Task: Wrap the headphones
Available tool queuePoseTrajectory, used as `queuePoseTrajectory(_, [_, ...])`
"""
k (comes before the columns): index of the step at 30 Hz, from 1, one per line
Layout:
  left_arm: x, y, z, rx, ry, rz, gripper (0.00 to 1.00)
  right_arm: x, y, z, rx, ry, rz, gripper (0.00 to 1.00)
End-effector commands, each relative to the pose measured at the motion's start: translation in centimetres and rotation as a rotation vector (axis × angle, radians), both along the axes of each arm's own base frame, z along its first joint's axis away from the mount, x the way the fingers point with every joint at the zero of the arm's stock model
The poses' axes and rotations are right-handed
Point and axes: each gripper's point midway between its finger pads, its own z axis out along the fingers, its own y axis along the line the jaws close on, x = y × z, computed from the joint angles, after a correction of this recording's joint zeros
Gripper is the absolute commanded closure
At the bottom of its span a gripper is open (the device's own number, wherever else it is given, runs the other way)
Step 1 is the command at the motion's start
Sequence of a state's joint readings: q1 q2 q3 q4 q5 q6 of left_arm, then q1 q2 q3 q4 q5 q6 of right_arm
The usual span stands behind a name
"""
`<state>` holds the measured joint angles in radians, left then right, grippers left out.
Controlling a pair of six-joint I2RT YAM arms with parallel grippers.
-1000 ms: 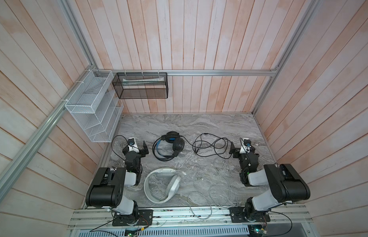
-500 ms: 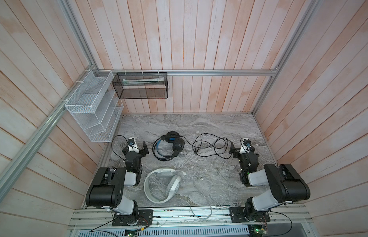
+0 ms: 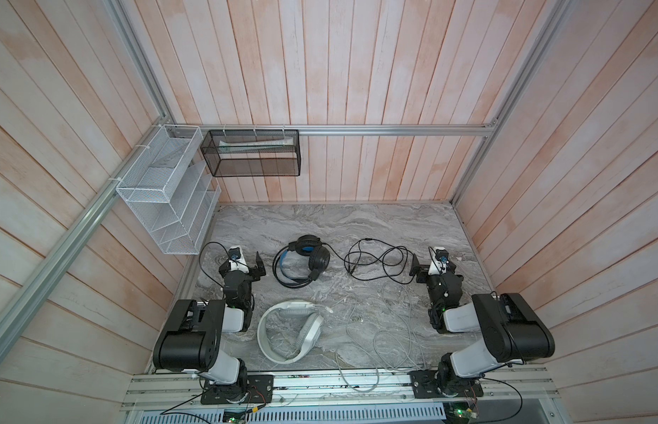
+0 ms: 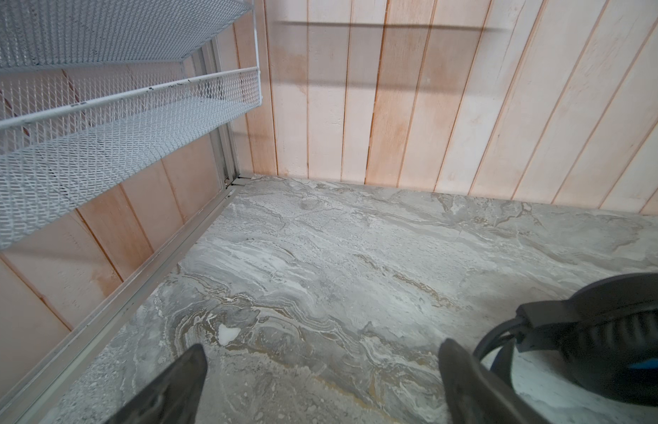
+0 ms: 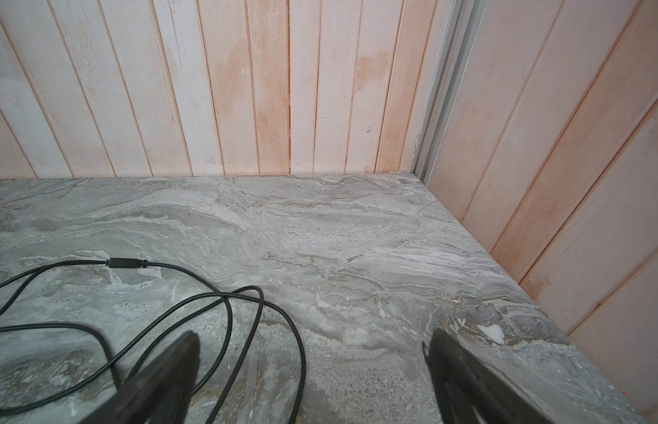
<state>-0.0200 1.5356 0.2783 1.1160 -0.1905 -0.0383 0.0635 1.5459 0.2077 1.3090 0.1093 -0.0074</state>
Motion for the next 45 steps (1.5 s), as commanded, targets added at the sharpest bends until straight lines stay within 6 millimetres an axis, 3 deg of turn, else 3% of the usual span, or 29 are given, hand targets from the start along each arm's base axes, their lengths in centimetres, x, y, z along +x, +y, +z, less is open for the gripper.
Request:
queuePoseTrajectory(1, [0.0,0.0,0.2,-0.006,-0.012,-0.001,0.01,0.2,0.0,0.2,0.002,-0.004,0.004,0.02])
queuePoseTrajectory(12, [0.1,0.0,0.1,-0.011,-0.008,-0.005,0.01,0.0,-0.4,0.9,0.003,-0.022,-0.02,0.02])
queuePoseTrajectory(15, [0.0,0.2,1.1,-0.006,-0.032,0.009,0.01,-0.3,-0.3,3.0,-0.012,-0.02,-0.05,0.02])
queuePoseTrajectory(18, [0.4,1.0,3.4,-0.01,0.035,0.088,0.01,-1.4,0.3,6.7,-0.004,-0.089,-0.05,0.02])
queuePoseTrajectory(20, [0.6,2.2,5.9,-0.141,0.049,0.189,0.01,-2.1,0.6,9.6,0.027,-0.148,-0.039,0.02])
queuePoseTrajectory(22, [0.8,1.6,8.5,-0.267,0.056,0.177,0.01,-3.0,0.8,12.7,0.088,-0.219,-0.028,0.02])
queuePoseTrajectory(24, [-0.1,1.4,10.0,-0.486,0.09,0.228,0.01,-3.6,-0.8,15.1,0.256,-0.266,-0.114,0.02])
queuePoseTrajectory(26, [-1.3,0.6,9.7,-0.691,0.143,0.236,0.01,-3.9,-3.3,15.3,0.503,-0.226,-0.276,0.01])
queuePoseTrajectory(27, [-1.7,-0.3,9.7,-0.755,0.16,0.189,0.01,-3.9,-3.3,15.0,0.552,-0.187,-0.291,0.0])
queuePoseTrajectory(30, [-2.2,-3.1,10.2,-0.805,0.201,0.022,0.01,-3.0,-0.1,15.6,0.598,-0.168,-0.093,0.02])
queuePoseTrajectory(32, [-2.5,-4.1,9.1,-0.799,0.279,-0.02,0.01,-2.1,2.5,15.3,0.593,-0.111,0.042,0.02])
queuePoseTrajectory(37, [-3.5,-5.4,2.8,-0.718,0.613,0.033,0.01,0.0,5.6,12.6,0.498,0.12,0.123,0.02])
queuePoseTrajectory(41, [-3.6,-6.9,-0.7,-0.656,0.731,0.042,0.01,0.2,7.6,10.5,0.47,0.207,0.169,0.02])
queuePoseTrajectory(45, [-2.9,-8.8,-2.8,-0.632,0.787,0.012,0.01,0.0,9.4,8.8,0.442,0.258,0.214,0.02])
